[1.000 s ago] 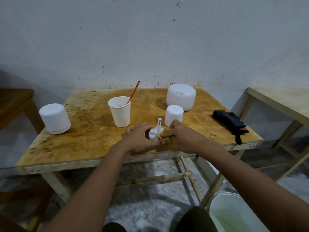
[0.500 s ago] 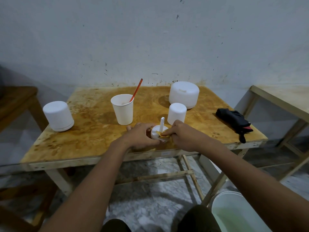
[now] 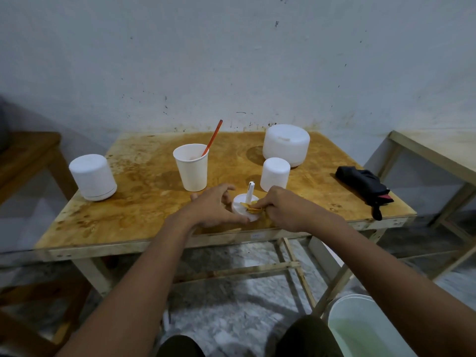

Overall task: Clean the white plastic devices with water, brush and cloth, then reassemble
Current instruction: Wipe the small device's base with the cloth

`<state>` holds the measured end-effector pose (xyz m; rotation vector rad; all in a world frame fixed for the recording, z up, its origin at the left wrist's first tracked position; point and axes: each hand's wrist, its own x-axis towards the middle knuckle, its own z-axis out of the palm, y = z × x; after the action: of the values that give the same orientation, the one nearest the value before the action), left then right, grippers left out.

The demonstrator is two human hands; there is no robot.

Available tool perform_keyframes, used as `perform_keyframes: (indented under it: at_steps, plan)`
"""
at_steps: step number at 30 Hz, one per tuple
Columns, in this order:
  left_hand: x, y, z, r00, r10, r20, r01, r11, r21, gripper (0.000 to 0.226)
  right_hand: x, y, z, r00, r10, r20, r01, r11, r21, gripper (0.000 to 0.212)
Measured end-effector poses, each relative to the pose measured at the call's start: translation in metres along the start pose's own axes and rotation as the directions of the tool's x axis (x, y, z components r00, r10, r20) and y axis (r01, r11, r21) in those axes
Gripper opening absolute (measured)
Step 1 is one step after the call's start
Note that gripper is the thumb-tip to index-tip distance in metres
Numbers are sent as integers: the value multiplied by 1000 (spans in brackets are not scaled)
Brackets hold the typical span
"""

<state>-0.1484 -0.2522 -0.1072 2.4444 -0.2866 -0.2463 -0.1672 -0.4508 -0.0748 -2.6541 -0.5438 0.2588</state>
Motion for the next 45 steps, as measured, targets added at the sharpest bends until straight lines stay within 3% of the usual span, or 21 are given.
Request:
perform_keyframes:
  at_steps: [4,9,13,17,21,24,26,28,33,38,40,42,45]
  plan:
    - [1,-6,10,989,87,-120,-90,996,-14,56,1,-6,4,1000,4,-14,-4,1000,-6,43]
    - [-9,5,30,922,-44,-385,43,999,-12,26,5,-17,16,1000,-3,-31,2,999,-35,37]
    - [-17,15,37,856,-58,-514,104,993,61,7,3,-24,18,999,-47,-15,45,996,-81,40]
    - [-20,17,35,882,-99,-461,136,990,48,16,-2,-20,7,999,-38,7,39,985,-168,45]
    - [-21,16,29,926,-134,-353,130,991,-34,45,-2,-8,-4,992,63,-113,-81,984,-159,42]
    - [-16,11,23,956,-126,-265,118,992,-46,49,0,-1,-6,963,173,-205,-147,980,135,37]
    - [-13,9,18,973,-111,-201,108,994,-26,53,-2,-4,-6,949,261,-180,-172,902,397,26]
    - [-10,9,16,985,-89,-151,90,996,0,58,0,-6,-5,937,320,-140,-201,822,533,21]
    - [-6,12,21,979,-88,-185,105,991,81,51,4,-19,10,957,254,-139,-188,910,370,25]
    - [-6,17,17,984,-104,-144,123,985,125,53,6,-32,13,967,229,-114,-173,914,366,21]
    - [-6,17,16,985,-99,-141,117,985,127,53,6,-31,15,935,338,-103,-188,722,665,16]
    - [-6,15,16,985,-96,-143,113,986,119,53,2,-30,17,918,379,-115,-142,586,798,23]
    - [-5,12,17,985,-101,-138,115,989,96,56,-3,-32,22,924,324,-202,-24,576,817,24]
